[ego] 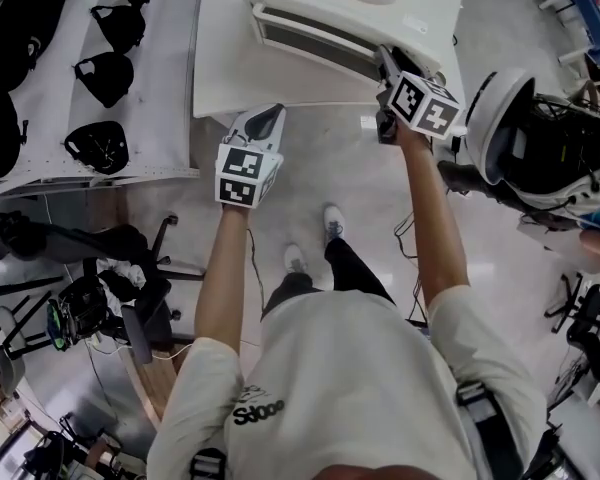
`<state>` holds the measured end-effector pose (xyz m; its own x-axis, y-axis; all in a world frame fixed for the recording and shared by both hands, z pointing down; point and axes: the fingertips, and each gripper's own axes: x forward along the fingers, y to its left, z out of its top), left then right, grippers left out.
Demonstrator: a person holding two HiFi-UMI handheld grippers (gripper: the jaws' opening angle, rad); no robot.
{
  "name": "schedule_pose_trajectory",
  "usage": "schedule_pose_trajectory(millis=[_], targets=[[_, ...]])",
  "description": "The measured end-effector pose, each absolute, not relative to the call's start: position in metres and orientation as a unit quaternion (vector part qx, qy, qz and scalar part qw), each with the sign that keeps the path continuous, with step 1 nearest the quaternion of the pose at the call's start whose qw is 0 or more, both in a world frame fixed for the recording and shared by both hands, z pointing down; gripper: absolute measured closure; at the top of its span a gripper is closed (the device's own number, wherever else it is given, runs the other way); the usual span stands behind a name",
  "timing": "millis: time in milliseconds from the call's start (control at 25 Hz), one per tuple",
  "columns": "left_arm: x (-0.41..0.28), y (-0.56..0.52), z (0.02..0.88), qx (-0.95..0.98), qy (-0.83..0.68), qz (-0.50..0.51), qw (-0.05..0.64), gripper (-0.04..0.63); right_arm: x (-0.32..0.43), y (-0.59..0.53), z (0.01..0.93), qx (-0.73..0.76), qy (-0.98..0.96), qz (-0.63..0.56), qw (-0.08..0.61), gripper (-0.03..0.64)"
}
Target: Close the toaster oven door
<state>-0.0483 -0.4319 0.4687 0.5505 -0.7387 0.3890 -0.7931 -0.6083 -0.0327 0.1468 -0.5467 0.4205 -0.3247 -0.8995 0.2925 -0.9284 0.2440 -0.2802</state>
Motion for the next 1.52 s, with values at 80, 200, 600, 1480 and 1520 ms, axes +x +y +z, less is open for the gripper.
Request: schedule_pose_trajectory(millis=[80, 200, 600, 1480, 1520], targets=[[-0.046, -0.432, 0.469, 0.877, -0.437, 0.185, 0.074, 0.577, 0.148, -0.546, 0.421, 0.576, -0.791, 0.206, 0.033, 0.491], [-0.045, -0.431, 0.468, 0.877, -0.438, 0.185, 0.073, 0.577, 0.147, -0.546, 0.421, 0.572, -0.794, 0.201, 0.043, 0.489], [-0.061, -0.410, 0.442, 0.871, -0.456, 0.174, 0.053, 0.577, 0.148, -0.522, 0.404, 0.581, -0.793, 0.131, 0.124, 0.526], [-0.121, -0.269, 0.338, 0.879, -0.460, 0.120, -0.040, 0.577, 0.109, -0.300, 0.328, 0.556, -0.810, 0.004, 0.184, 0.606], [-0.123, -0.262, 0.331, 0.880, -0.459, 0.117, -0.047, 0.577, 0.103, -0.288, 0.323, 0.554, -0.812, -0.005, 0.181, 0.606]])
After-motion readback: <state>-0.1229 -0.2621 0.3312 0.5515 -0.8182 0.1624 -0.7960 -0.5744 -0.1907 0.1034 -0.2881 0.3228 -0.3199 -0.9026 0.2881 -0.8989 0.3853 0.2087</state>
